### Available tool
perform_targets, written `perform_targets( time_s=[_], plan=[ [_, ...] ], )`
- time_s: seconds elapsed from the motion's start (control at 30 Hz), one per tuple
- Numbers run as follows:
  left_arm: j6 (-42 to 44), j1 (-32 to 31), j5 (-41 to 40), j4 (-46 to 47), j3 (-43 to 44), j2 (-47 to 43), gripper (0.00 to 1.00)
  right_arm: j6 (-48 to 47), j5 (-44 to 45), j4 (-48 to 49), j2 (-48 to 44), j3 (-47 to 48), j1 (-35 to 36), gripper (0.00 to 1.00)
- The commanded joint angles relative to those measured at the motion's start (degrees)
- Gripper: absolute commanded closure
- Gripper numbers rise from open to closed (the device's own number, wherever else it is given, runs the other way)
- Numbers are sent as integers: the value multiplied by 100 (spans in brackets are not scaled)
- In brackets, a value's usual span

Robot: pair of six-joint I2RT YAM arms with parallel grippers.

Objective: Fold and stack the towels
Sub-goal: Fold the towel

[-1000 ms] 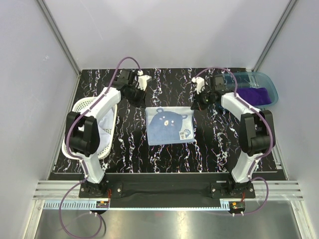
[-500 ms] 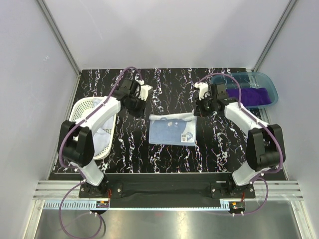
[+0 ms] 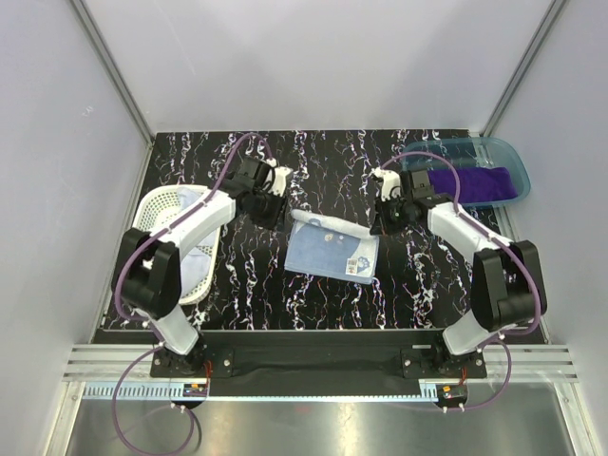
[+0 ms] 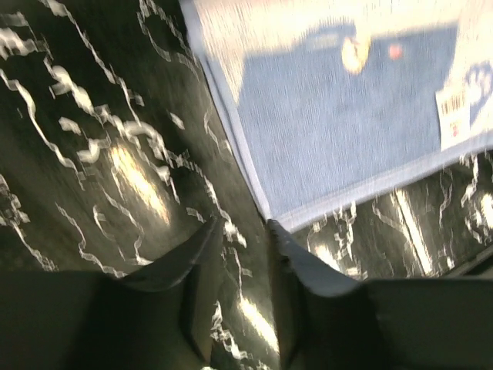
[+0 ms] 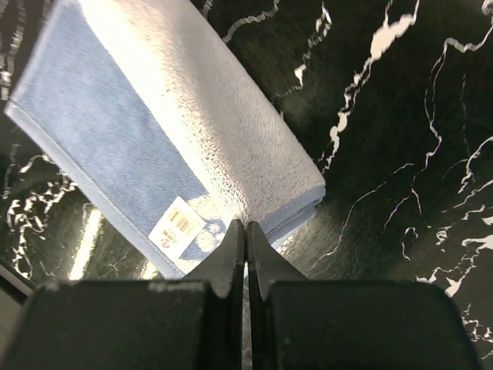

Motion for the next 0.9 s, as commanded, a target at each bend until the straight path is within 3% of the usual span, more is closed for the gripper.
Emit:
perform_targets(
  time_s=[0.0, 0.2, 0.37, 0.7, 0.87],
  plan=[
    [-205, -6, -243, 721, 484, 428, 62, 59, 271, -82, 259, 236, 48, 100],
    [50, -15, -226, 608, 1302, 1132, 59, -107, 518, 138, 768, 684, 48, 99],
    [243, -6, -269, 793, 1680, 1518, 48, -327, 931, -107, 1489, 1290, -22, 99],
    [349, 187, -464, 810, 2497, 2055, 45, 76, -70, -310, 2228, 2345, -646, 99],
    [-205, 705, 526, 1187, 2551, 2073, 43, 235, -510, -503, 2649, 2987, -681, 98]
  ],
)
